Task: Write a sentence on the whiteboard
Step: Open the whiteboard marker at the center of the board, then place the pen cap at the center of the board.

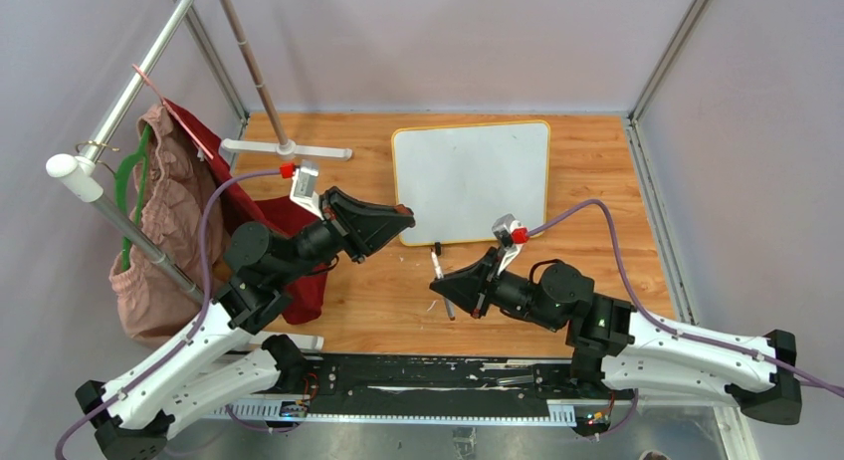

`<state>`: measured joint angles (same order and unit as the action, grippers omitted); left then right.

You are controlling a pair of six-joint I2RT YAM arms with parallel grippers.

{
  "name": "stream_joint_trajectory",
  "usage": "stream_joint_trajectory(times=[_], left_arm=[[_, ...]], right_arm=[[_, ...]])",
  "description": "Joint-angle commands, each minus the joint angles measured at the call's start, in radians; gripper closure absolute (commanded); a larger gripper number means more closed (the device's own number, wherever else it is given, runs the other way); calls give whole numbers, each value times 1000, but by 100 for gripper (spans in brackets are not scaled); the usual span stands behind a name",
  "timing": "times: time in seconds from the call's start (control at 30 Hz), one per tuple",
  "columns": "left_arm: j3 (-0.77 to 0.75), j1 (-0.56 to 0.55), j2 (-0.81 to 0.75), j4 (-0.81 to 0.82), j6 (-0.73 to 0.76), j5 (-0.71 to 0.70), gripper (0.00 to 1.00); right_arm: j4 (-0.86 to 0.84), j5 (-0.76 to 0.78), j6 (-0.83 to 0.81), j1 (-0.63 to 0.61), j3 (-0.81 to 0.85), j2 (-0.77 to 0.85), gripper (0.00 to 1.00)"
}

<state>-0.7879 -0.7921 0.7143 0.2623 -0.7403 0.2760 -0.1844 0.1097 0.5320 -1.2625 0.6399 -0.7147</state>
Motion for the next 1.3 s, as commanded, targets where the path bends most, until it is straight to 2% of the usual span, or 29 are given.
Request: stream_joint_trajectory(times=[0.0, 0.2, 0.4, 0.53, 0.6, 0.9, 1.1, 1.27], left_arm=[[-24, 3, 6, -12, 47, -46, 100], [-42, 4, 47, -358, 193, -117, 100], [-41, -34, 224, -563, 232, -112, 100], [-92, -181, 385, -622, 265, -264, 100], [-135, -227, 485, -642, 269, -274, 100], [-198, -259, 845, -619, 251, -314, 100], [-273, -290, 1000, -640, 266, -331, 100], [-311, -308, 1064, -638, 255, -336, 100]], right_arm=[[69, 63, -14, 9, 14, 44, 100], [522, 384, -36, 9, 112, 170, 100], [781, 565, 28, 9, 81, 301, 100], [831, 632, 60, 10, 55, 343, 100], [841, 646, 60, 9, 51, 343, 100], [893, 646, 82, 9, 38, 343, 100], [901, 648, 80, 9, 26, 360, 100], [900, 649, 74, 10, 26, 364, 100]])
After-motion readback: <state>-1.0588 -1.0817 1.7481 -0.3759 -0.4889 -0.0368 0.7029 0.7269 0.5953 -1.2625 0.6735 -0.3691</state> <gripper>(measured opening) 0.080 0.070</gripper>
